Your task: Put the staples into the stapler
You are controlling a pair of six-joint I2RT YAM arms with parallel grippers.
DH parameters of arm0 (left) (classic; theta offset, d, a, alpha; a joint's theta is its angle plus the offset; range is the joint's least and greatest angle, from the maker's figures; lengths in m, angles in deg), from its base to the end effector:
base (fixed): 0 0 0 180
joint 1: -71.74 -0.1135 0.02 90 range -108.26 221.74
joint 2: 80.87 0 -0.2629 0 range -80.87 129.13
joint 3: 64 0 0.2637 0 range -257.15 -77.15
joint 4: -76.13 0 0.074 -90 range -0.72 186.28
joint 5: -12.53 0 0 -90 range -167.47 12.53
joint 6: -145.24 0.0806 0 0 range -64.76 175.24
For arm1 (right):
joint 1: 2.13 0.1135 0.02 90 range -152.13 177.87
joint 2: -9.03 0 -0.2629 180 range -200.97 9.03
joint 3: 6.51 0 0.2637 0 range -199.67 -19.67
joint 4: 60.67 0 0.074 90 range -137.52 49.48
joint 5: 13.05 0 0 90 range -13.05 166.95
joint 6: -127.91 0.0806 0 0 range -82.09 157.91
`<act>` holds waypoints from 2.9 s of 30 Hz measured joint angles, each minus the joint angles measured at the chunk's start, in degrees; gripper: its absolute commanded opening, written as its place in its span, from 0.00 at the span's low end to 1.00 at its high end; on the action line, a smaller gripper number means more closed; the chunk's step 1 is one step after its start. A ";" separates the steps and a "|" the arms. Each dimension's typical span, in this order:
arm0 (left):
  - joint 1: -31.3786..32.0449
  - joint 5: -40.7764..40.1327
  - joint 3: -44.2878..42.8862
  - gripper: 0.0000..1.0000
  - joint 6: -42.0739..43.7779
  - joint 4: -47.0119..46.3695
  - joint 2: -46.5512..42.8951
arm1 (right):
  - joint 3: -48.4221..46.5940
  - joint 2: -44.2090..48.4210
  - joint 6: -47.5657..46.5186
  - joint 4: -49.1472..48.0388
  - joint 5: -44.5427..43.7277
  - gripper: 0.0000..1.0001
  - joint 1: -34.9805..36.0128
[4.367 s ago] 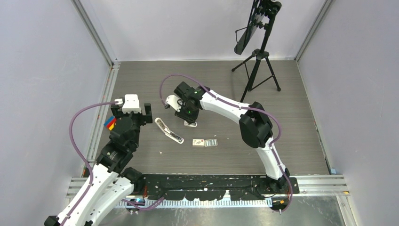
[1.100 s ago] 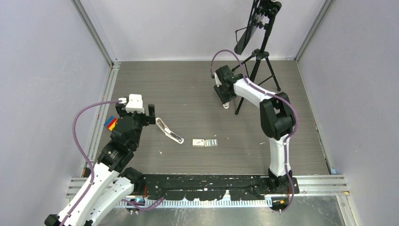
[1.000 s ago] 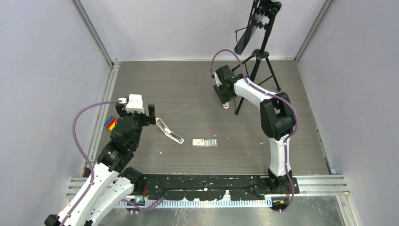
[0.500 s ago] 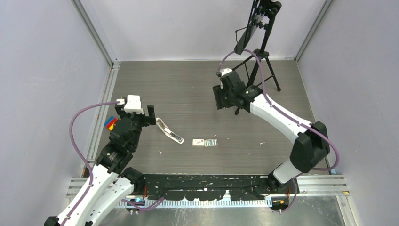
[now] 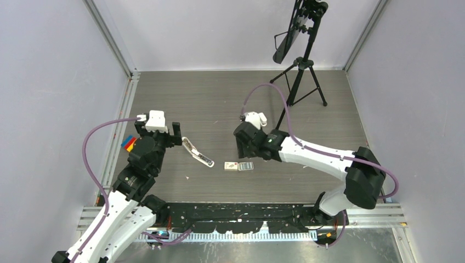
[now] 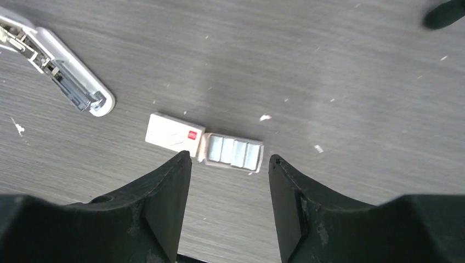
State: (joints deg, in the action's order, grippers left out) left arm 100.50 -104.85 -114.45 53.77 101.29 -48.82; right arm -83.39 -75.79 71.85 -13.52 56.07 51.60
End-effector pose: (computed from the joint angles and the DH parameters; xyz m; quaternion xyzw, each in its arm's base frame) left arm 0.1861 -0.0599 0.3191 0.0186 0.7429 0.0025 0.6691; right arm 0.2260 0.2595 0.2165 -0.1077 0.9335 0.0796 0.3325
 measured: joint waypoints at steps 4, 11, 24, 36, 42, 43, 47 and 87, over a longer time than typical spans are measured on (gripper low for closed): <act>0.00 0.04 0.00 0.86 0.00 0.09 0.04 | 1.66 -1.95 5.68 -1.16 -2.54 0.50 4.02; 0.00 0.74 0.00 0.86 -0.04 0.35 0.22 | 2.91 -7.54 11.65 -1.99 -5.60 0.40 6.01; 0.00 1.51 0.00 0.86 -0.04 0.50 0.85 | 3.58 -10.58 14.53 -2.29 -6.47 0.31 6.10; 0.17 1.60 0.00 0.86 -0.04 0.55 1.36 | 3.74 -13.42 15.91 -1.53 -6.12 0.29 6.16; 0.24 1.70 0.00 0.86 -0.04 0.57 1.36 | 3.61 -13.60 16.06 -0.90 -6.51 0.28 6.36; 0.24 1.70 0.00 0.86 -0.04 0.57 1.36 | 3.41 -13.77 16.06 -0.66 -6.58 0.28 6.45; 0.35 1.73 0.00 0.86 -0.04 0.59 1.36 | 2.25 -14.80 16.02 0.44 -7.30 0.27 6.97; 0.87 1.97 0.00 0.85 -0.04 0.63 1.29 | 7.76 -8.44 9.57 -11.04 -6.05 0.19 8.85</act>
State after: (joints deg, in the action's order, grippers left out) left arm 101.37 -102.88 -114.45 53.73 101.92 -47.53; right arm -75.63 -84.23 81.42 -24.56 50.01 60.45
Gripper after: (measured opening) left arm 0.855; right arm 0.162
